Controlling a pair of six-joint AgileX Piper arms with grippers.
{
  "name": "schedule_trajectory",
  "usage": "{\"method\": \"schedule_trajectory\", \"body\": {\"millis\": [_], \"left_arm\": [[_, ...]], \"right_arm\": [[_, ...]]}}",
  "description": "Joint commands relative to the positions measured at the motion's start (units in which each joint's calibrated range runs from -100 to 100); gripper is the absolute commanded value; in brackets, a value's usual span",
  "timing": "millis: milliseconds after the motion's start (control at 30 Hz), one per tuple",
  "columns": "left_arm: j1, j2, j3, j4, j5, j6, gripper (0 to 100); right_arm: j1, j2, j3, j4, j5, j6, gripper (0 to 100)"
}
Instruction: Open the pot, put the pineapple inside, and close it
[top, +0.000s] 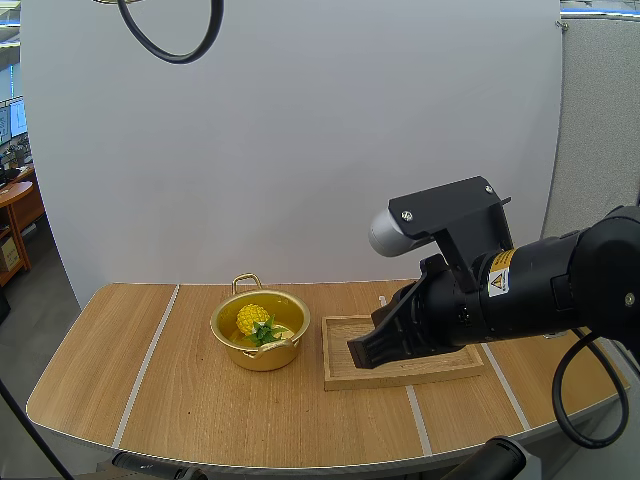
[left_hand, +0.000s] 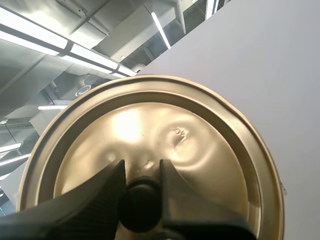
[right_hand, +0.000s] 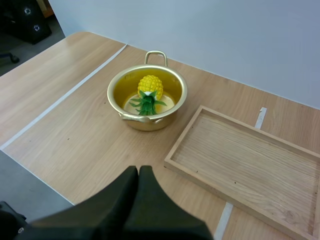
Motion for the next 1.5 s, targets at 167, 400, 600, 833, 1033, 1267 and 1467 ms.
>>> {"method": "schedule_trajectory", "body": {"millis": [167, 400, 600, 833, 1033, 1267, 1467], "left_arm": [[0.13, -0.4, -0.43, 0.39, -2.05, -0.55, 0], [0.13, -0.4, -0.43, 0.39, -2.05, -0.55, 0], [0.13, -0.4, -0.43, 0.39, -2.05, -0.55, 0], [0.13, -0.38, -0.43, 0.39, -5.02, -0.55, 0], [0.13, -0.38, -0.43, 0.39, -5.88, -0.55, 0], [0.13, -0.69, -0.43, 0.25, 7.75, -0.66, 0], [0.13, 0.6, -0.1, -1.53, 22.82, -0.76, 0]], "right_arm": [[-1.9, -0.62, 0.04, 0.51, -2.06, -0.29, 0], [-4.23, -0.62, 0.04, 2.82, -1.73, -1.15, 0], [-5.89, -4.04, 5.8, 6.69, -2.93, -6.07, 0], [-7.61, -9.29, 9.48, 6.92, -4.32, -6.28, 0], [-7.72, -10.02, 10.08, 9.3, -5.35, -8.53, 0], [-7.72, -10.02, 10.81, 8.98, -9.17, -8.82, 0], [-7.72, -9.89, 11.39, 8.98, -10.83, -8.82, 0]]}}
